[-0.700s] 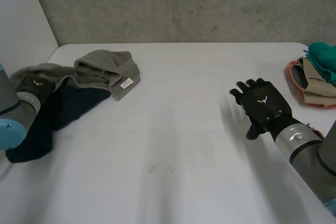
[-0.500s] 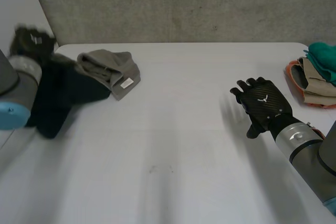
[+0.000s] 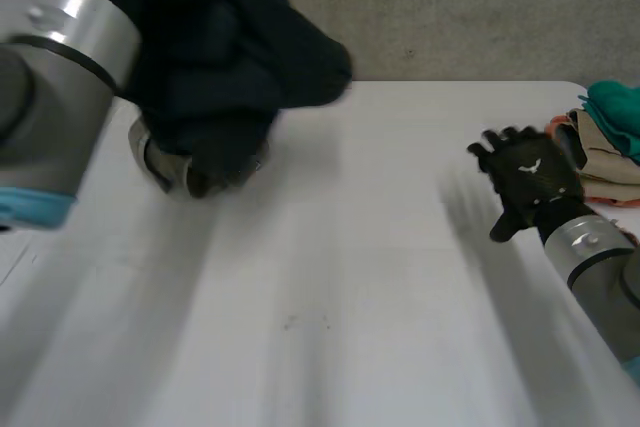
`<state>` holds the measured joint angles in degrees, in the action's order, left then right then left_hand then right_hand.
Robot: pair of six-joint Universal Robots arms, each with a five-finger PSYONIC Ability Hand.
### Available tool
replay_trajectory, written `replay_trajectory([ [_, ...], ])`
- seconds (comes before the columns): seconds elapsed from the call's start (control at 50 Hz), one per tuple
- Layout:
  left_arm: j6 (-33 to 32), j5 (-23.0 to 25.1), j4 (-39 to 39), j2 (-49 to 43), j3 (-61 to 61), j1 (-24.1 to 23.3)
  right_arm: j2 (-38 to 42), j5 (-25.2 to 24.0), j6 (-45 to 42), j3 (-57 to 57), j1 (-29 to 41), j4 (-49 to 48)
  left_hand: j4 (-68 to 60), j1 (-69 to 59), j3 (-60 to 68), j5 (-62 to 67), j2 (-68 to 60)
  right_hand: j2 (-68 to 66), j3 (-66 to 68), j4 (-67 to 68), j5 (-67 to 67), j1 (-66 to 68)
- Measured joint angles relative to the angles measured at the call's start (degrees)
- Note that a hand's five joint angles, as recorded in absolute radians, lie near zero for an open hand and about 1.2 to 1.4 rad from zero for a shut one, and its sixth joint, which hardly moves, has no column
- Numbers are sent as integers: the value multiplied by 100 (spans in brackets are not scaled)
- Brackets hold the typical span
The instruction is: Fold the laundry.
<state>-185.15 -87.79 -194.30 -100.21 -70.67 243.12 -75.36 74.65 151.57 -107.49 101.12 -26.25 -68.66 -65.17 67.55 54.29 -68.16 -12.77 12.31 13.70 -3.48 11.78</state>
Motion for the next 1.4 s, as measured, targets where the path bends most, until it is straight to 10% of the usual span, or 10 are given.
replay_trajectory([
  [0.18, 673, 571, 91, -934, -467, -841, -250, 512, 853, 249, -356, 2, 418, 188, -266, -114, 355, 0, 0, 0, 0, 0],
  [0.26, 752, 956, 86, -1356, -735, -1089, -305, 519, 964, 290, -433, 19, 4265, 4481, -4145, -3912, 4287, 0, 0, 0, 0, 0],
  [0.32, 756, 1136, 75, -1482, -829, -1091, -312, 511, 965, 300, -445, 25, 5136, 5163, -4928, -4747, 5054, 0, 0, 0, 0, 0],
  [0.68, -358, 1161, 20, -1775, -428, 1017, -413, -319, 272, 401, 518, 887, 5545, 5255, -5382, -5125, 5468, 0, 0, 0, 0, 0],
  [0.98, -2095, 1235, -174, -3783, 620, 1229, 33, -39, -49, 409, 939, 917, 5231, 4859, -5135, -4770, 5181, 0, 0, 0, 0, 0],
  [1.4, -4364, -1019, -728, -5112, 2722, 1969, 47, 101, -48, 357, 897, 891, 4597, 4212, -4444, -4202, 4500, 0, 0, 0, 0, 0],
])
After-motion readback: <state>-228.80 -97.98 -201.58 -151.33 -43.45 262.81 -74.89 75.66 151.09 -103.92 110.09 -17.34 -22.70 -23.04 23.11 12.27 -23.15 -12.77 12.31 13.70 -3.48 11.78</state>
